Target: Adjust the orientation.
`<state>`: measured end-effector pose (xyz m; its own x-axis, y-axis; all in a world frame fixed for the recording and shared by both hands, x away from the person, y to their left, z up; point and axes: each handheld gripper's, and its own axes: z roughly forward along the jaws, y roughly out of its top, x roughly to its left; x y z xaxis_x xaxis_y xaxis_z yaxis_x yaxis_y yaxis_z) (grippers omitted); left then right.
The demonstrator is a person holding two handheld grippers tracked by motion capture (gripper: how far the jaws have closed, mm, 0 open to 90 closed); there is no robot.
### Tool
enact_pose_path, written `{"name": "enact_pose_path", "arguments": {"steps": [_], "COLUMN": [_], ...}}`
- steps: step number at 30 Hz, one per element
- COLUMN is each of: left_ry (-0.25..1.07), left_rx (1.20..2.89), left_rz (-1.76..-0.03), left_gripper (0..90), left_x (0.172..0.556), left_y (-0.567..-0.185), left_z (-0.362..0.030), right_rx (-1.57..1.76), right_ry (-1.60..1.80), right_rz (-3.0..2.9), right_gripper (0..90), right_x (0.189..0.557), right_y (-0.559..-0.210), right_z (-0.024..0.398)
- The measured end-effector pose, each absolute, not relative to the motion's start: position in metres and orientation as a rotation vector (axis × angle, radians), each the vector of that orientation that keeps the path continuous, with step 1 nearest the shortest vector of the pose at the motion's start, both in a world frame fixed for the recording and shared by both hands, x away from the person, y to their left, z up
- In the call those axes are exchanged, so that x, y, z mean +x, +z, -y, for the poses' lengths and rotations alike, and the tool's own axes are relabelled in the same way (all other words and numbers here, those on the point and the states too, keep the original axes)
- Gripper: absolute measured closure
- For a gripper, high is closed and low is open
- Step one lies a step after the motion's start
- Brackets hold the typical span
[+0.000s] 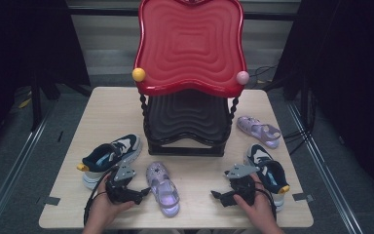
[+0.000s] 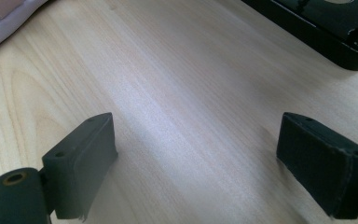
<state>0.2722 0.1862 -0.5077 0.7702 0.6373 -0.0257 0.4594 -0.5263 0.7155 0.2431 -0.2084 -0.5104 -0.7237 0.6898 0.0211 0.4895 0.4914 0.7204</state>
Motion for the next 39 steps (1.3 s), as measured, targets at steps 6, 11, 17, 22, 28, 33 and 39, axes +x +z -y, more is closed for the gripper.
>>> {"name": "enact_pose_path", "arguments": {"steps": [6, 11, 17, 22, 28, 33, 39], "left_ry": [0.304, 0.287, 0.254, 0.305, 0.302, 0.291, 0.31], "left_rx": [2.241, 2.241, 2.186, 2.187, 2.175, 2.152, 2.131], "left_rz": [-0.809, -0.867, -0.981, -0.982, -0.986, -0.985, -0.972], "left_gripper": [2.0, 5.1, 51.2, 67.0, 76.8, 75.6, 74.2], "left_x": [0.273, 0.271, 0.27, 0.276, 0.284, 0.29, 0.304], "left_y": [-0.509, -0.504, -0.487, -0.484, -0.485, -0.484, -0.482], "left_z": [-0.182, -0.184, -0.187, -0.18, -0.167, -0.164, -0.155], "right_rx": [1.001, 1.002, 0.999, 0.999, 0.999, 1.003, 1.002], "right_ry": [1.062, 1.063, 1.064, 1.064, 1.064, 1.064, 1.064], "right_rz": [-2.468, -2.468, -2.469, -2.469, -2.468, -2.467, -2.467], "right_gripper": [11.0, 11.0, 11.1, 11.1, 11.1, 11.1, 11.1], "right_x": [0.243, 0.243, 0.242, 0.242, 0.242, 0.242, 0.242], "right_y": [-0.51, -0.51, -0.51, -0.51, -0.51, -0.51, -0.51], "right_z": [0.208, 0.208, 0.209, 0.209, 0.209, 0.209, 0.209]}}
